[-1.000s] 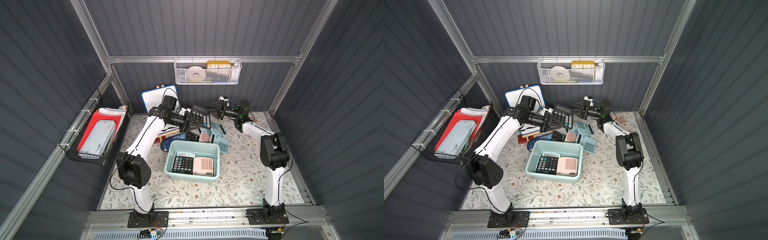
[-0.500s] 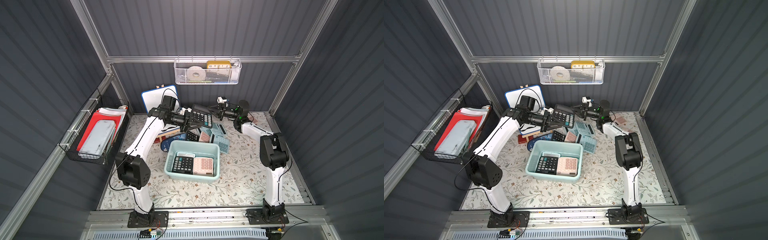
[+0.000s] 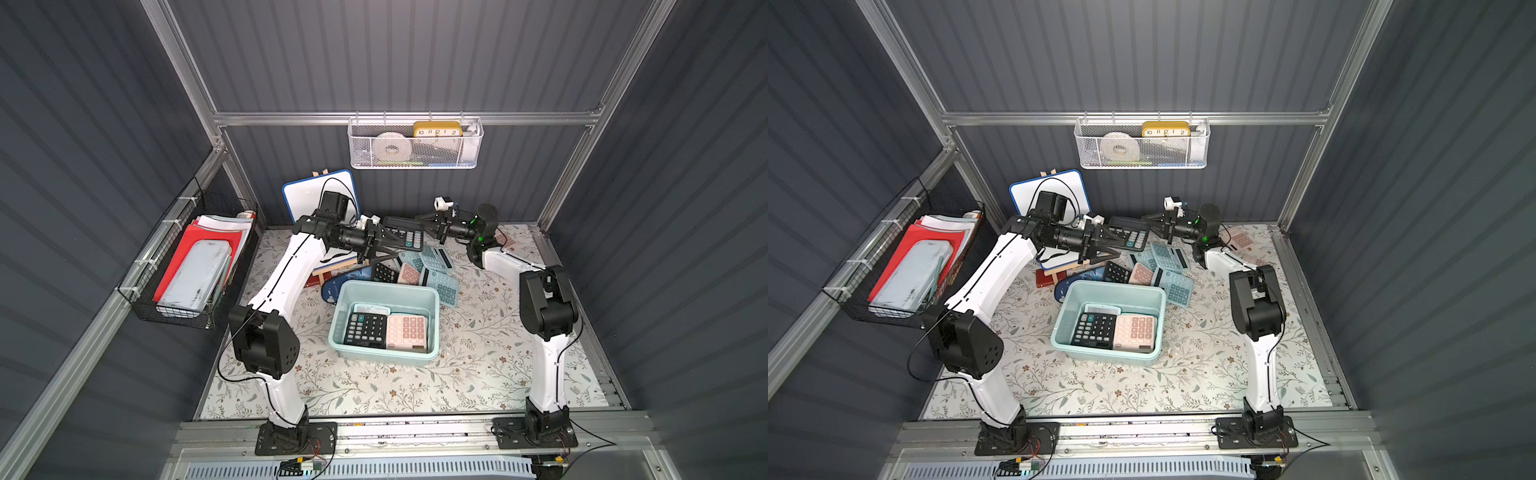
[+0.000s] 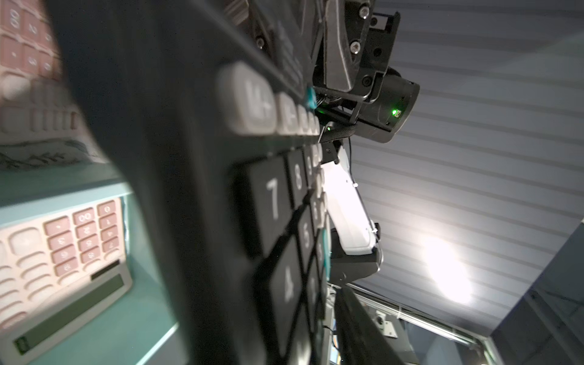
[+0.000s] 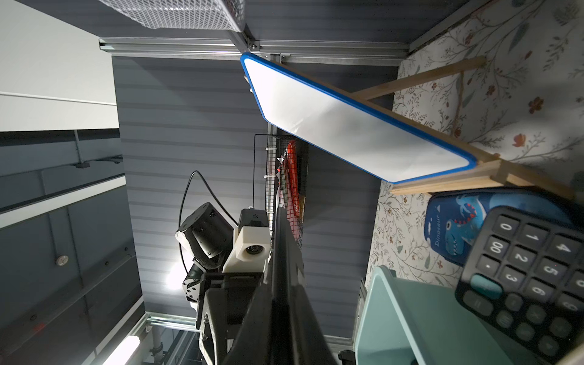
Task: Put the calculator in the storage box
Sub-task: Place the calculator in the storage box.
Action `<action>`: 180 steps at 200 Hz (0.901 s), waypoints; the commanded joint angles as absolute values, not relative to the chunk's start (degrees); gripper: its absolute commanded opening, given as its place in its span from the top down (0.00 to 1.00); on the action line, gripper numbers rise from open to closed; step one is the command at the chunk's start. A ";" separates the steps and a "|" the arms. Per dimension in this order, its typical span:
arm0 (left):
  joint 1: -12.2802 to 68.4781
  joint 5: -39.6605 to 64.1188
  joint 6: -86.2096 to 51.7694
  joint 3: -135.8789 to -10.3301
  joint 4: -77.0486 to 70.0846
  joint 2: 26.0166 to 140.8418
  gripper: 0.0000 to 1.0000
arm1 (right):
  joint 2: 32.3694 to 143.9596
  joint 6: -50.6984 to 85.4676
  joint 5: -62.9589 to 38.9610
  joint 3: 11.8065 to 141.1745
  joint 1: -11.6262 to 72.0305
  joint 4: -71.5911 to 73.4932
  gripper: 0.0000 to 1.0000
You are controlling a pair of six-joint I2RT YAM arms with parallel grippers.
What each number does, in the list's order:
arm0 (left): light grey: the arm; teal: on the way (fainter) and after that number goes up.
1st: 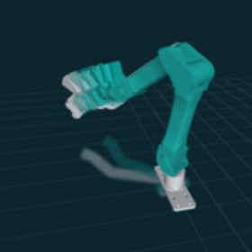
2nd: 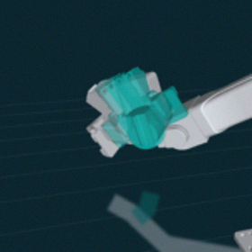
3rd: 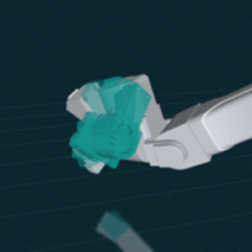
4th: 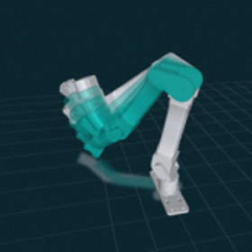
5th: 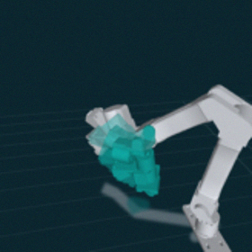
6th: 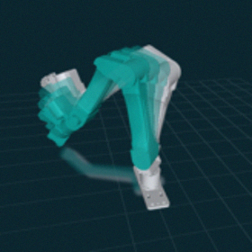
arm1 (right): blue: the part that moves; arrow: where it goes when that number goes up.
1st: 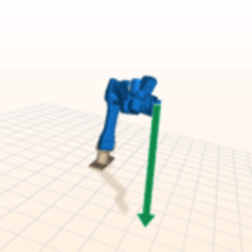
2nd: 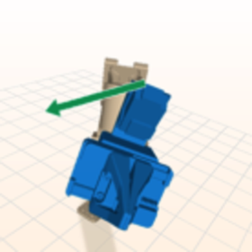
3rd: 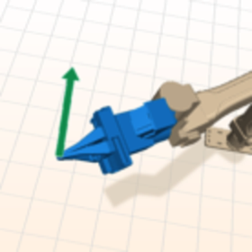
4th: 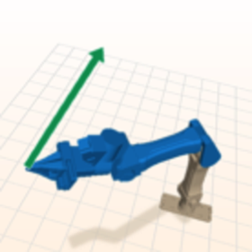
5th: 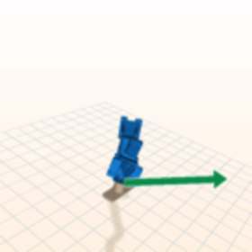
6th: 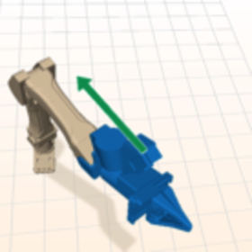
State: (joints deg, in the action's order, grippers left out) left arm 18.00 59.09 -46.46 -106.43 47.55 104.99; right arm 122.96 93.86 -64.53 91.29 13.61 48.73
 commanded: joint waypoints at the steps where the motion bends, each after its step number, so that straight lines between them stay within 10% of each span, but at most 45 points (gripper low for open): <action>1: 17.23 57.95 -45.15 -106.40 47.99 103.28 0.37 | 118.17 89.02 -65.06 90.40 13.88 44.02 1.00; 58: 16.53 50.37 -39.99 -109.61 56.68 102.71 0.02 | 112.28 72.50 -63.87 87.93 13.71 24.92 1.00; 180: 14.87 21.86 -35.96 -112.17 68.99 96.28 0.01 | 102.88 37.27 -53.76 87.85 17.31 -11.66 1.00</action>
State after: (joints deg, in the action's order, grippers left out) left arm 15.59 30.87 -36.77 -110.69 66.11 99.07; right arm 105.97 47.24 -56.93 88.16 15.05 -4.78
